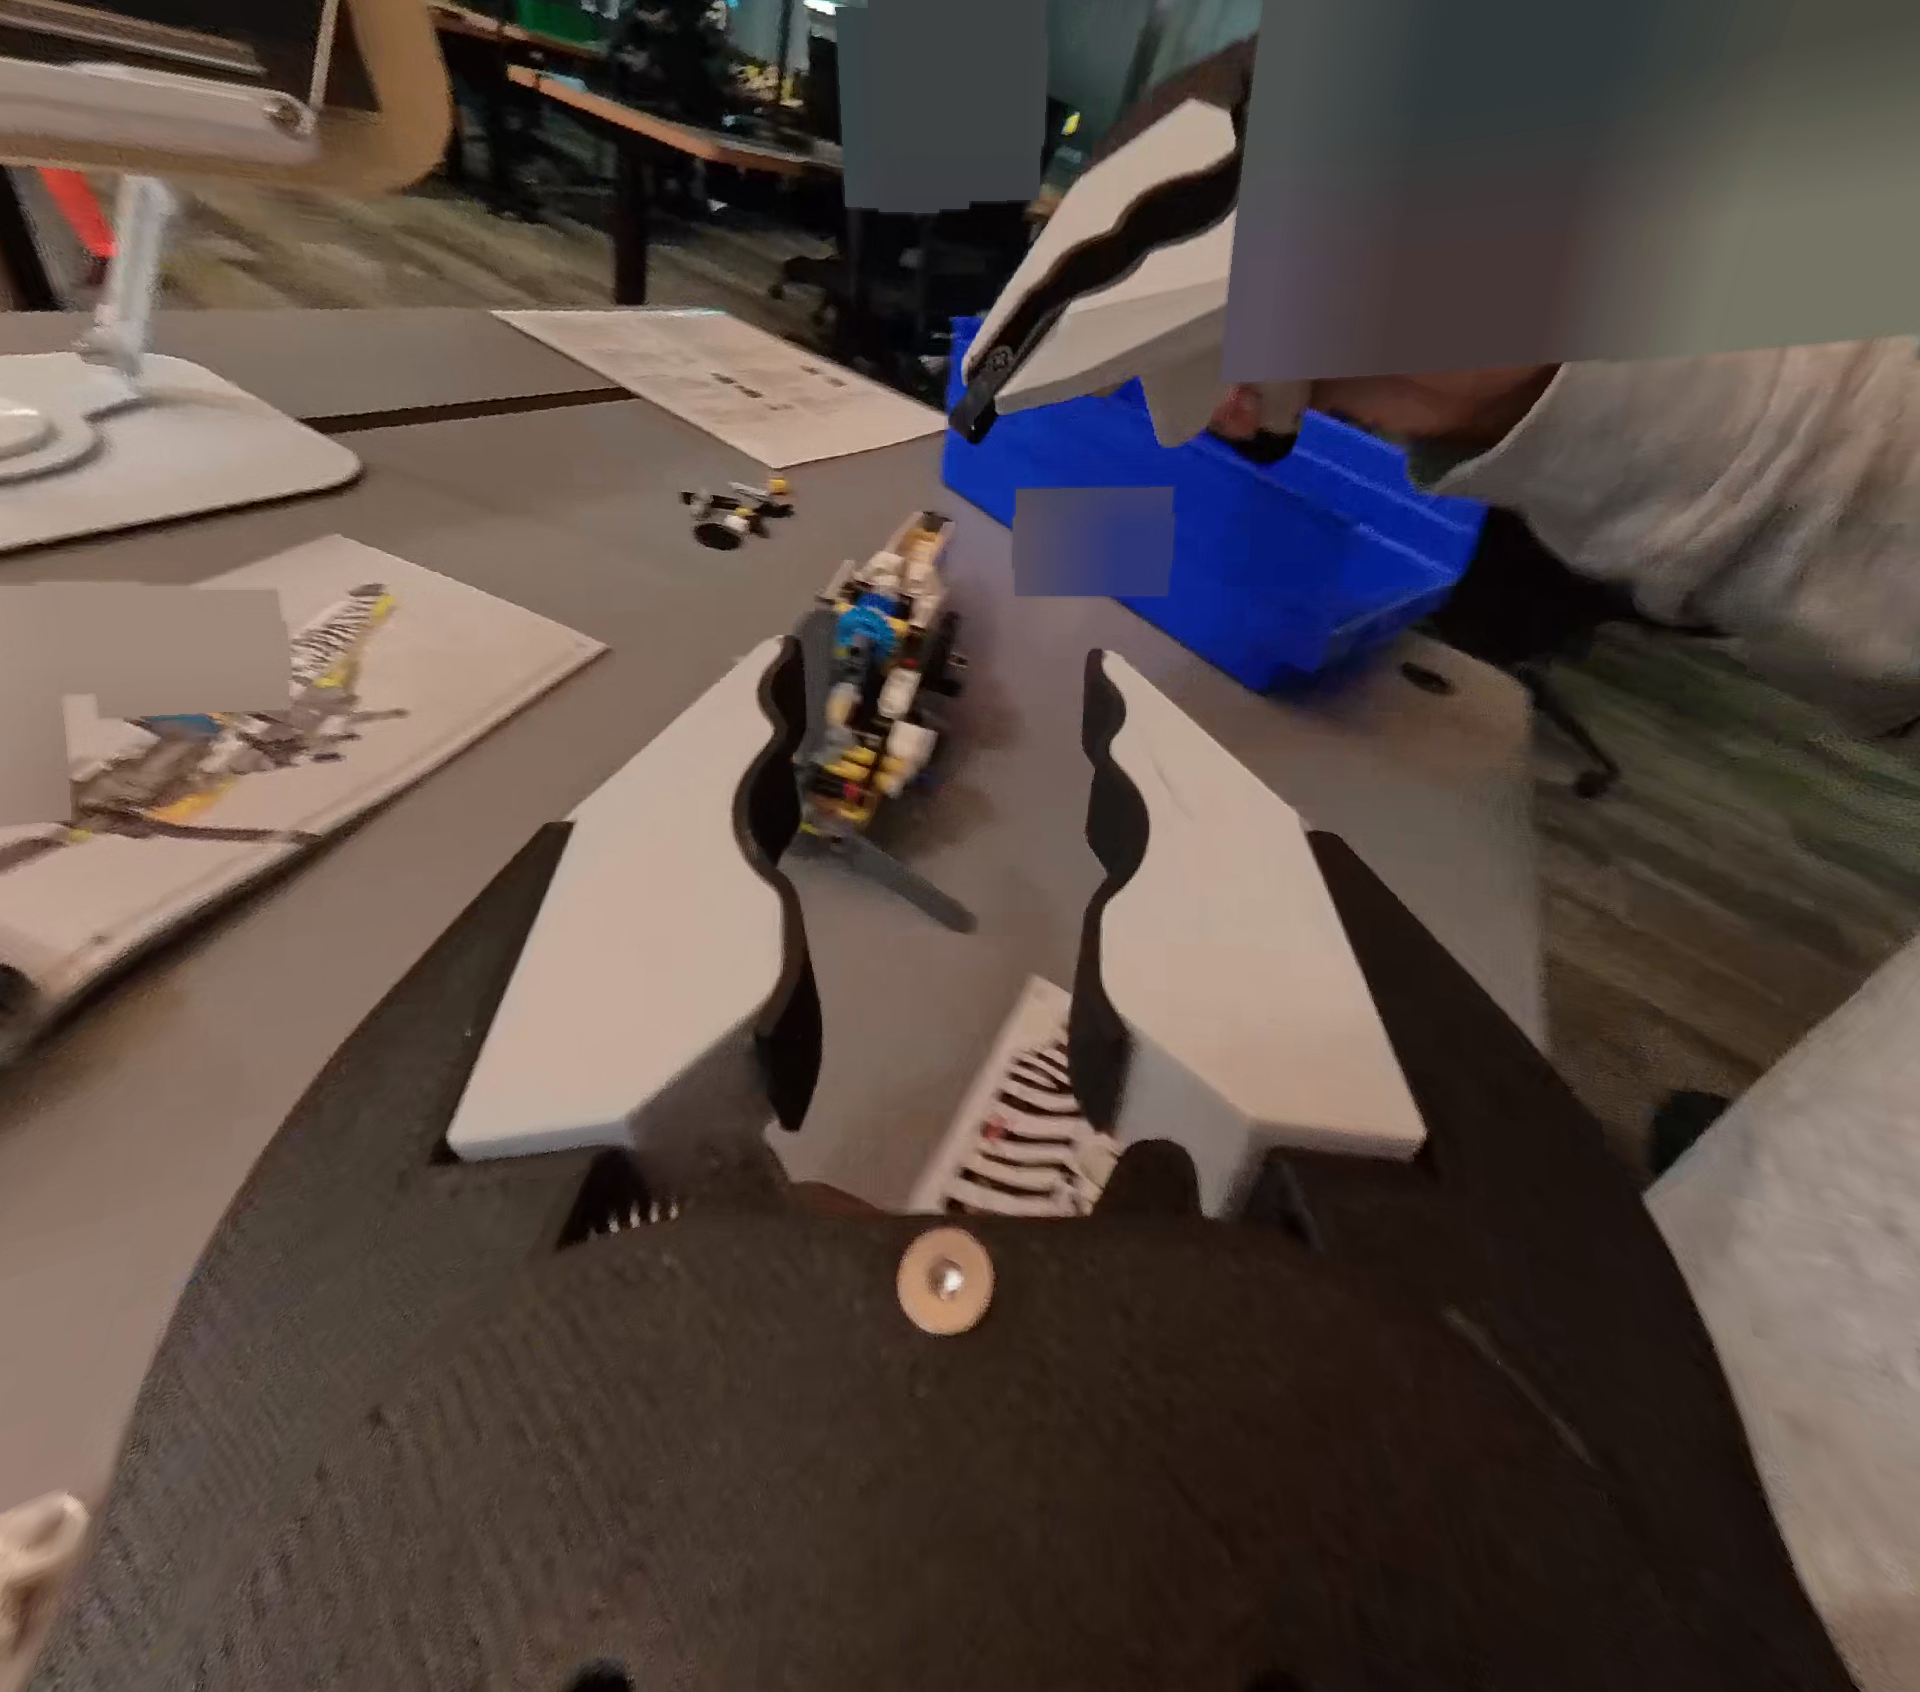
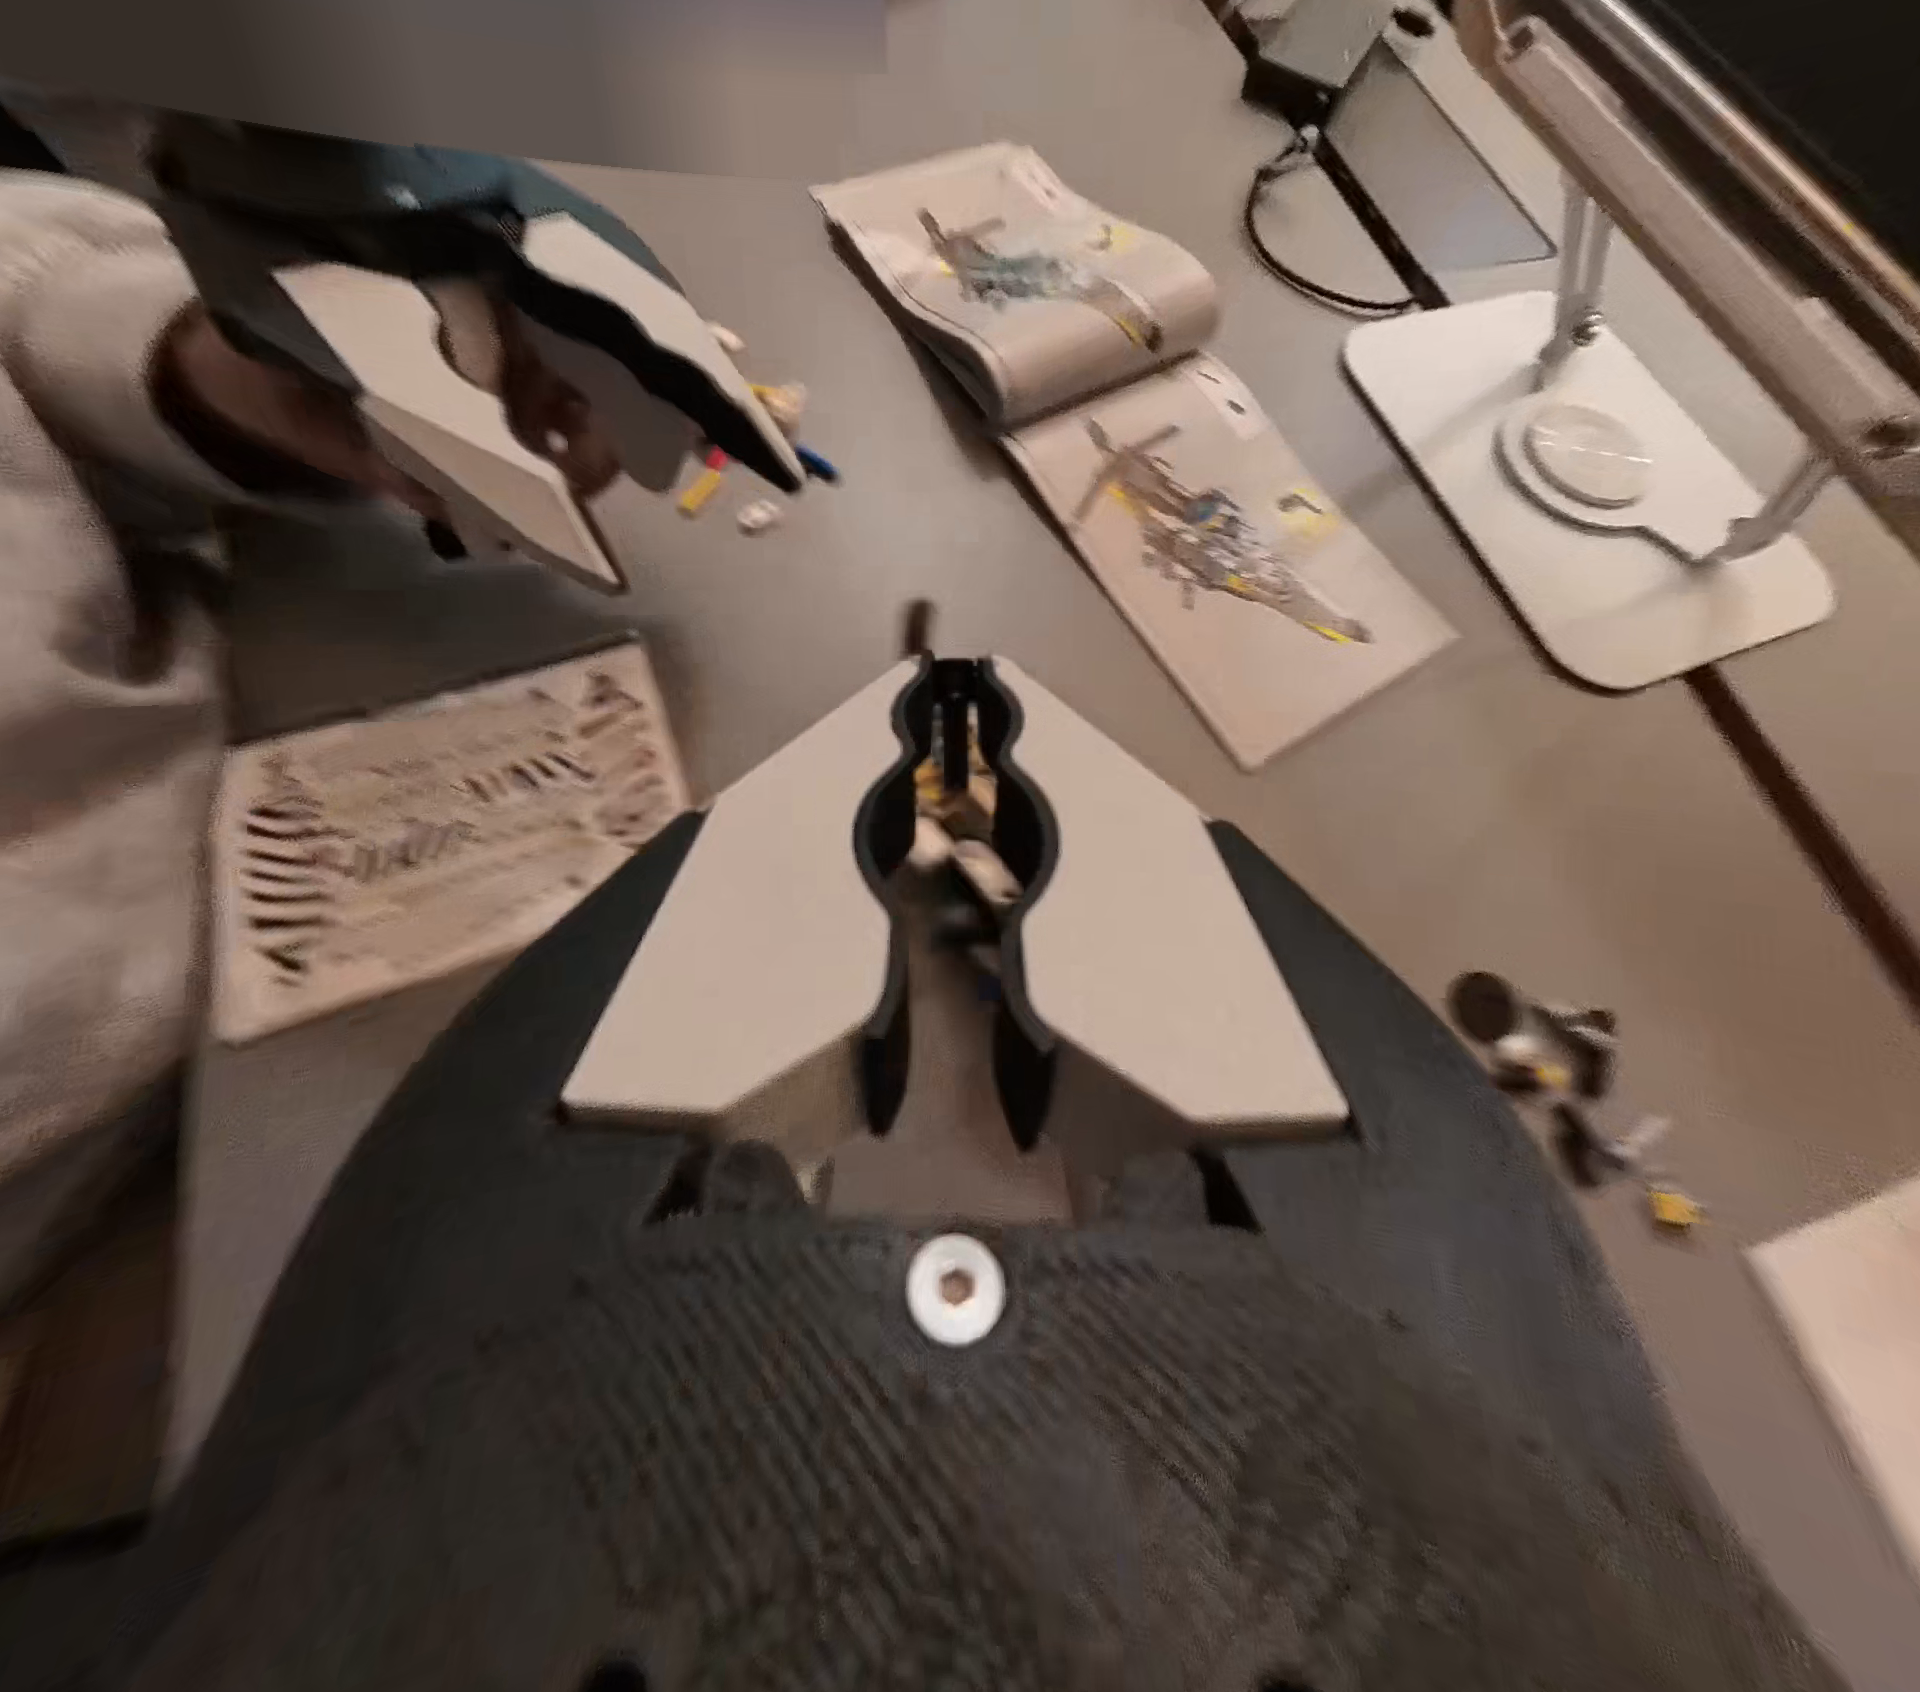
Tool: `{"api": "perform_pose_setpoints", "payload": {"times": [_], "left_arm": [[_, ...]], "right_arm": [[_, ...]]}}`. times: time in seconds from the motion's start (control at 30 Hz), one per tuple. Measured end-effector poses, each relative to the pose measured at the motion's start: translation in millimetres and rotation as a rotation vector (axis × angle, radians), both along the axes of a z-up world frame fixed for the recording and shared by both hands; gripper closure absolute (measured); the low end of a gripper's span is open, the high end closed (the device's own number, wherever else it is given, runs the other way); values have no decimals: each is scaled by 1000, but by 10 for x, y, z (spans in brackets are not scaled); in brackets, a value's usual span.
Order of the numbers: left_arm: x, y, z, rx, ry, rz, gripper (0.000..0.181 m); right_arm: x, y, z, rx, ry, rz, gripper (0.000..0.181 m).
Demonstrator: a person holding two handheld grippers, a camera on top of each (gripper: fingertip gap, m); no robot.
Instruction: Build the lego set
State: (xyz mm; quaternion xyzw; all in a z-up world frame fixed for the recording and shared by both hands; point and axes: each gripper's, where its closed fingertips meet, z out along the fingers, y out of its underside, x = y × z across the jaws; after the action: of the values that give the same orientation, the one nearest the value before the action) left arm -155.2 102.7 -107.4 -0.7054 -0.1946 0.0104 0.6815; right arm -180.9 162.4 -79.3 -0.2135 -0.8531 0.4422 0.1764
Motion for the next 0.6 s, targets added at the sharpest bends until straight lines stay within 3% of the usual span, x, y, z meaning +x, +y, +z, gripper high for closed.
{"api": "perform_pose_setpoints", "payload": {"times": [0.1, 0.2, 0.37, 0.6], "left_arm": [[-307, 156, -59, -70, 29, 33, 120], [-481, 353, -169, -133, -8, -23, 110], [-515, 560, -259, -104, -190, -186, 97], [-493, 649, -421, -171, -208, -244, 92]], "right_arm": [[-375, 185, -147, 107, 20, 93, 176], [-549, 273, -429, 210, -4, 229, 176], [-596, 326, -840, 344, -106, 402, 176], [-567, 259, -946, 286, -233, 548, 176]]}}
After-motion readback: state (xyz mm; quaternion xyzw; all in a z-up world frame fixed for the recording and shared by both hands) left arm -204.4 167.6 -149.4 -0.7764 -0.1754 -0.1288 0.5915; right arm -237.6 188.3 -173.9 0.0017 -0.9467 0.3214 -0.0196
